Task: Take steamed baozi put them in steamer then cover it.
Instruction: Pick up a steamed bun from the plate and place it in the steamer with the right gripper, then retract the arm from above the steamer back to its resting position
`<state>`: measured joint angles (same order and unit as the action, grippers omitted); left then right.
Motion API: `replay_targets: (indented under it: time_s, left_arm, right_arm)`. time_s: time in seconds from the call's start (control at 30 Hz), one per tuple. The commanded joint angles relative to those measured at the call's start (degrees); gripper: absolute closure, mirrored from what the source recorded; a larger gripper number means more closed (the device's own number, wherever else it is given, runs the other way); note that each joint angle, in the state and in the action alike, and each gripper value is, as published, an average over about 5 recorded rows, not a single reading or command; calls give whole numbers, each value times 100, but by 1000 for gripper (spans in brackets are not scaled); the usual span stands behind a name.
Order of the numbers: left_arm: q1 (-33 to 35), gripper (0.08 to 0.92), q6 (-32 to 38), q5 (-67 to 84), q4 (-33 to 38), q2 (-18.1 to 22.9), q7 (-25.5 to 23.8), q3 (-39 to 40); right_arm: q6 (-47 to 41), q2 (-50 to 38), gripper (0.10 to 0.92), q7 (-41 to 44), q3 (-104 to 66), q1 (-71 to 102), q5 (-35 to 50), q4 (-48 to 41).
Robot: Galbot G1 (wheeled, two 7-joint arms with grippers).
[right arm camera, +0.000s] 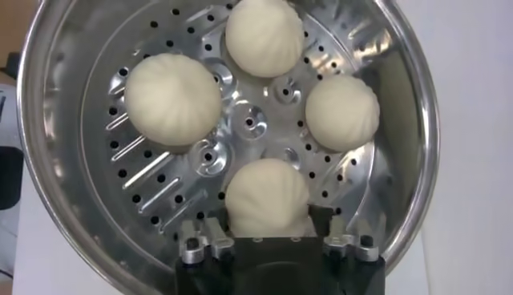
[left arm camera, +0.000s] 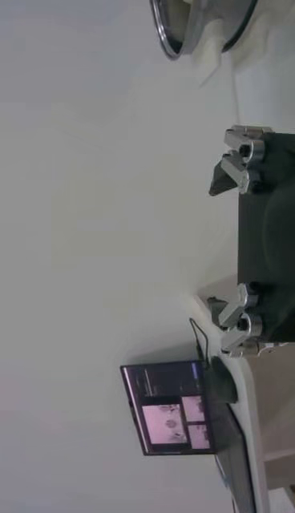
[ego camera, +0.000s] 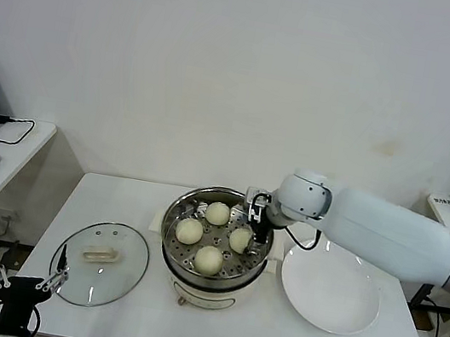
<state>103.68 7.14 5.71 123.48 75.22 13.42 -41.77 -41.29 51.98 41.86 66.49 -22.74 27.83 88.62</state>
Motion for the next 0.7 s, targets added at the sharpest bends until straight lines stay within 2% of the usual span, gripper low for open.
replay_targets:
  time_s: [0.03,0.23,0.43,0.57,0.7]
  left_arm:
    - [-21,177,-6,7,-20,-4,-1,15]
    - [-58,177,-4,46,-97,-13,0,18]
    - [-95,177,-107,230,-107,-48,-80,114]
    - [-140,177,-282,355,-101,-65,-54,225]
    - [-168,177,-588,355,-140,-134,-10,380]
  right_arm:
    - [22,-380,213,-341,-665,-1,314,376]
    - [470,-1239,203,-1983,-1618,918,797,1179]
    - [1570,-1930,203,-3540,-3951,3762,497,1676]
    - [2723,-1750,203,-4139,-5531,5703,116,1663]
    - [3918,-1034,203,-4140,-7348,7699,-559,1581]
